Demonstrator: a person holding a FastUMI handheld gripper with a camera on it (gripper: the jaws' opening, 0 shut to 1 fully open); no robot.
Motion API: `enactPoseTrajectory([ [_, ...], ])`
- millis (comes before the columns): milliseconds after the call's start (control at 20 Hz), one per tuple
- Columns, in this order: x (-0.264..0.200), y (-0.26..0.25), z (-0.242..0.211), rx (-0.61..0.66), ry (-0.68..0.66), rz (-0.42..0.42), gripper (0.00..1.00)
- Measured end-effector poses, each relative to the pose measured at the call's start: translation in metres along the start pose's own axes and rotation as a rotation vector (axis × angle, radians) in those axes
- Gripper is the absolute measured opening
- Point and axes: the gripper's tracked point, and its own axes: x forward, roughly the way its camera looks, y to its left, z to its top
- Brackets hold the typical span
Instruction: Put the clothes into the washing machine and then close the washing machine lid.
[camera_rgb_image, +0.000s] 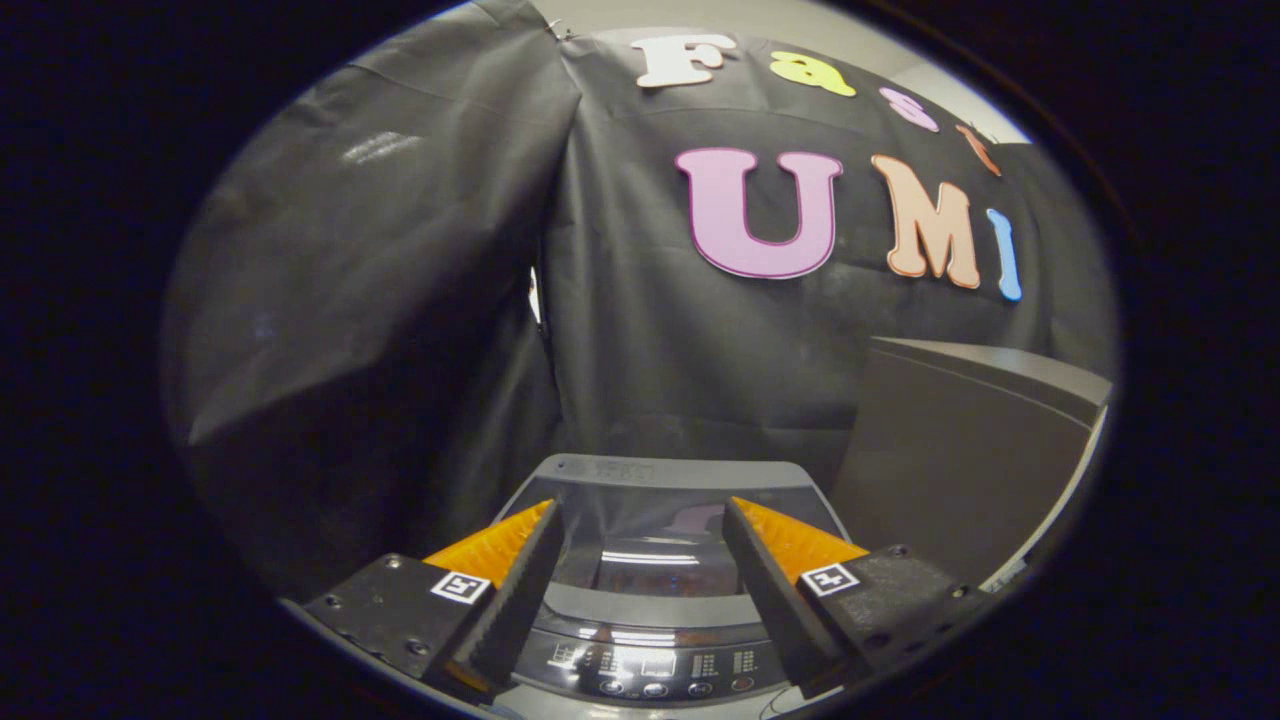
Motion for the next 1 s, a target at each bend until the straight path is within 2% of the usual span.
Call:
enactPoseTrajectory([
  [500,-0.104,-0.015,0.047,0.051,-0.067,0.029,0.96],
  [750,-0.159,-0.042,0.069,0.017,-0.158,-0.022,0.96],
  [1000,-0.181,-0.047,0.066,0.018,-0.172,-0.005,0.96],
])
